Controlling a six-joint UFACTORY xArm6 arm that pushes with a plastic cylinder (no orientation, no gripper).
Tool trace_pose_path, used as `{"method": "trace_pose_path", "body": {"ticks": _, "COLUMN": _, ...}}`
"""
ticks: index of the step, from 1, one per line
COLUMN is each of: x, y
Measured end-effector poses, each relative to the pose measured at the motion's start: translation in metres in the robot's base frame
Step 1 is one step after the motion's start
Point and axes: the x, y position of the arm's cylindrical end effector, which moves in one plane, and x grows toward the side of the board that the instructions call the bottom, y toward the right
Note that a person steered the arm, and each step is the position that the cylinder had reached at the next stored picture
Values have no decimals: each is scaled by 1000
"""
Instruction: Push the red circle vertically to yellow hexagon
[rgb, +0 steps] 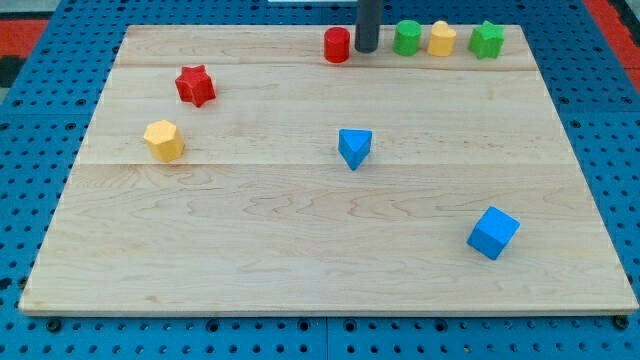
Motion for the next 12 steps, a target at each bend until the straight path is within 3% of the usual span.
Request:
{"method": "trace_pose_path", "body": {"ticks": 1, "x": -22, "y": -3}}
{"method": "trace_pose_path", "body": {"ticks": 2, "x": 22, "y": -84}}
{"method": "trace_pose_path", "body": {"ticks": 3, "x": 80, "y": -88}}
{"method": "trace_pose_path", "body": {"ticks": 4, "x": 112, "y": -86}}
{"method": "trace_pose_path", "body": {"ticks": 5, "x": 104, "y": -60}}
{"method": "trace_pose_path", "body": {"ticks": 6, "x": 164, "y": -79}}
{"method": "trace_pose_path", "body": {"ticks": 7, "x": 184, "y": -101}}
{"method": "trace_pose_path", "body": {"ticks": 8, "x": 158, "y": -82}}
{"method": "trace_pose_path", "body": {"ticks": 10, "x": 235, "y": -136}}
{"method": "trace_pose_path", "body": {"ticks": 11, "x": 241, "y": -125}}
{"method": "trace_pose_path", "body": {"ticks": 12, "x": 219, "y": -128}}
